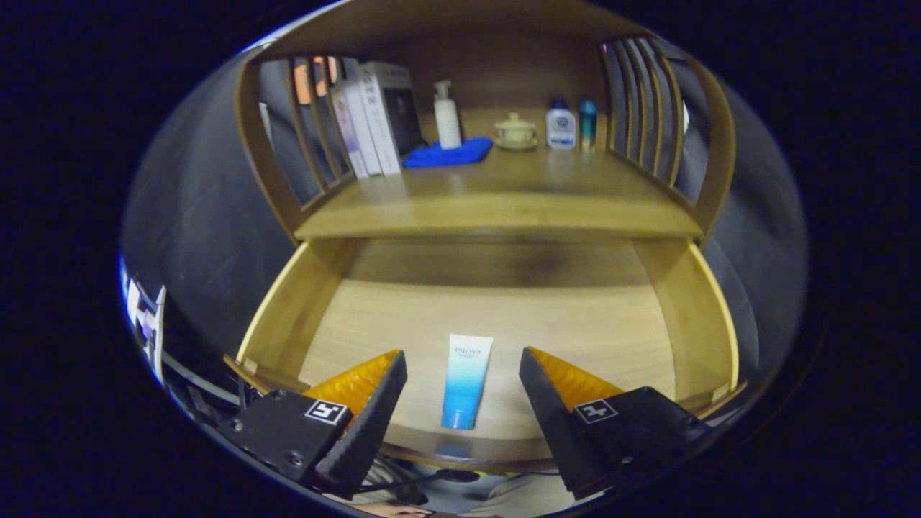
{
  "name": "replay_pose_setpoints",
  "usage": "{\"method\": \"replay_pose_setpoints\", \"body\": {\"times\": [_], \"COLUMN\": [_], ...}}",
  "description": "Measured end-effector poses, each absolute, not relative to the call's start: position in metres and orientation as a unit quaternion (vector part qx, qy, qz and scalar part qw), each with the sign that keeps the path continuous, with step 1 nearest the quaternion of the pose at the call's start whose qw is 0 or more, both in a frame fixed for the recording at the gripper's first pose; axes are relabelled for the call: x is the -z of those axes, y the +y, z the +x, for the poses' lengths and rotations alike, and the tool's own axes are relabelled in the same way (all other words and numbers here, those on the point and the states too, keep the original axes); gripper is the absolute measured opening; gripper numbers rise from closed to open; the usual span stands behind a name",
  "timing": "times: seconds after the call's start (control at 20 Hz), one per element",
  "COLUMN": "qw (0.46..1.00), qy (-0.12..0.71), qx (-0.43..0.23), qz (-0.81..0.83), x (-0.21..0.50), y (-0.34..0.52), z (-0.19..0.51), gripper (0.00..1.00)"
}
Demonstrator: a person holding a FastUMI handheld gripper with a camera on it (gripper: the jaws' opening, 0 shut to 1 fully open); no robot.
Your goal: Pull open the drawer, take out the items inside it, and place them on the countertop above the cabinet.
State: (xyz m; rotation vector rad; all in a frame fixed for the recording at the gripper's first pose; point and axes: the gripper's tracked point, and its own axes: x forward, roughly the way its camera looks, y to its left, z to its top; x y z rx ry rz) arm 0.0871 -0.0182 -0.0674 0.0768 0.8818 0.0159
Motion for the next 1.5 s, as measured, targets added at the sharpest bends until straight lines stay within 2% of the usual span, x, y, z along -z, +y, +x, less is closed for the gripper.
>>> {"method": "replay_pose_setpoints", "body": {"times": [0.35, 0.55, 0.85, 1.0, 1.1, 1.2, 1.25, 1.5], "qw": [0.854, 0.841, 0.799, 0.762, 0.759, 0.760, 0.760, 0.773], "qy": [0.518, 0.540, 0.599, 0.644, 0.648, 0.647, 0.646, 0.632], "qx": [0.026, 0.036, 0.042, 0.056, 0.055, 0.059, 0.064, 0.061], "qz": [0.044, 0.027, 0.024, 0.032, 0.026, 0.013, 0.005, -0.005], "x": [0.104, 0.108, 0.129, 0.142, 0.147, 0.149, 0.148, 0.149], "y": [-0.029, -0.027, -0.021, -0.020, -0.019, -0.020, -0.021, -0.024], "z": [0.100, 0.110, 0.102, 0.090, 0.089, 0.091, 0.092, 0.096], "gripper": [0.97, 0.96, 0.96, 0.96, 0.95, 0.91, 0.83, 0.61]}}
